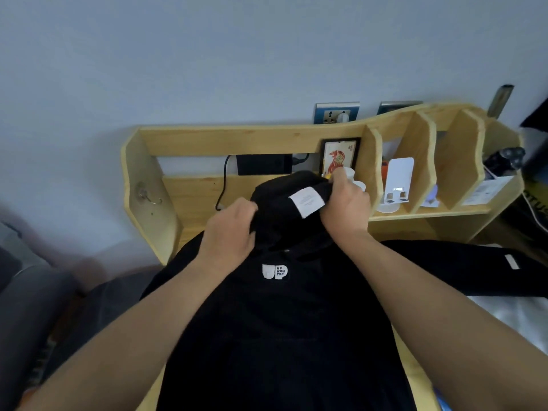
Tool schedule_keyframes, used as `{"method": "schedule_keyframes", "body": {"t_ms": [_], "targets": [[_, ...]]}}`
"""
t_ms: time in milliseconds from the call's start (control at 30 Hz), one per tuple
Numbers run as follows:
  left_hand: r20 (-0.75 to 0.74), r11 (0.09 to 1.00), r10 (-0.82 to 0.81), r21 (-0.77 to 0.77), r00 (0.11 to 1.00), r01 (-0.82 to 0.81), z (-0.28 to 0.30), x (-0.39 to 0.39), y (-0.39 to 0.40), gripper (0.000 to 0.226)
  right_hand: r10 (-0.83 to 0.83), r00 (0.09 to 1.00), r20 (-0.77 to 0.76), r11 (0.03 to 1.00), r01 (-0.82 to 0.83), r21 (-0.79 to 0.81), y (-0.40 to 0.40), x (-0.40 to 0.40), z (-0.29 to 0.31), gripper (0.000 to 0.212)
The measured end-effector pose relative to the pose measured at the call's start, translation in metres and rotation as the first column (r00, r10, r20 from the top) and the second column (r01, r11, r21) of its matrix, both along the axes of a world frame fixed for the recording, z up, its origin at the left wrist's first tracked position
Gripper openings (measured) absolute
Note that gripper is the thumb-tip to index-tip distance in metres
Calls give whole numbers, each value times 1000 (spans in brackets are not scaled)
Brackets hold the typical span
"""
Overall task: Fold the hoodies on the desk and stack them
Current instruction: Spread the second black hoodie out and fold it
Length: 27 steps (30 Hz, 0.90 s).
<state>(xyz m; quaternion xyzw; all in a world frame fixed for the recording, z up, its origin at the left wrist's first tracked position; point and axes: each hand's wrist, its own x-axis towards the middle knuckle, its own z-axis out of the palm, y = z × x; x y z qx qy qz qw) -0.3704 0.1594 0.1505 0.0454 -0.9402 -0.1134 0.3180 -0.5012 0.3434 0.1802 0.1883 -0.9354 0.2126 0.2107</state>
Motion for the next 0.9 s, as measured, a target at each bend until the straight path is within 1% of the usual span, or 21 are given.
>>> {"method": "schedule_keyframes", "body": {"t_ms": [33,67,100,133,167,200,233,267,300,333,367,400,433,500,533,600,667,733,800,833,900], "targets": [[23,981,-116,-153,993,118,-9,10,-2,43,-30,999,-19,998,29,-48,2,-1,1,25],[74,954,-200,-215,977,211,-19,19,-6,50,-24,999,-32,996,21,-83,3,0,1,23],[134,944,-248,-189,960,270,-28,28,-9,49,6,999,-37,994,-10,-107,3,4,-1,21],[190,949,-284,-84,940,304,-34,34,-11,41,64,997,-45,990,-69,-124,4,10,-6,17],[219,952,-305,97,927,290,-34,37,-11,38,135,988,-76,982,-143,-124,6,15,-11,16],[213,920,-285,335,934,204,-30,36,-8,39,206,971,-122,970,-220,-105,9,19,-18,17],[209,815,-232,575,950,73,-25,29,-7,40,270,950,-157,956,-283,-72,12,24,-26,19],[240,633,-212,772,947,-54,-18,20,-7,44,320,930,-179,942,-332,-39,15,28,-34,23],[281,425,-266,893,922,-150,-11,9,-8,56,361,915,-181,930,-369,-7,16,31,-41,26],[305,260,-360,940,882,-219,-6,-1,-9,70,393,903,-174,918,-396,20,16,35,-46,28],[340,197,-457,940,822,-279,-5,-9,-11,78,411,895,-173,911,-412,34,16,38,-50,28],[390,217,-534,921,750,-324,-5,-15,-13,79,420,890,-177,906,-421,36,15,39,-51,28],[453,272,-572,891,684,-363,-6,-18,-16,78,418,889,-189,907,-420,33,15,40,-51,28],[551,363,-600,834,581,-416,-13,-20,-24,80,394,895,-208,916,-400,17,16,40,-50,28],[559,363,-622,826,548,-431,-16,-20,-27,79,379,901,-214,922,-387,4,17,39,-49,28],[534,308,-667,833,521,-459,-20,-18,-30,65,344,910,-233,933,-358,-23,22,38,-47,27],[492,257,-677,855,547,-451,-23,-17,-25,48,342,907,-247,932,-361,-36,23,41,-47,20],[461,227,-641,877,614,-422,-25,-16,-16,44,356,895,-267,925,-379,-37,22,45,-47,6],[457,227,-574,886,679,-404,-24,-17,-11,36,348,894,-283,926,-375,-44,22,48,-48,14],[462,226,-512,886,724,-406,-19,-19,-11,32,345,891,-294,927,-373,-41,24,48,-48,13],[413,157,-313,910,855,-383,-7,-26,-18,32,436,852,-289,897,-439,56,34,48,-54,11]]}}
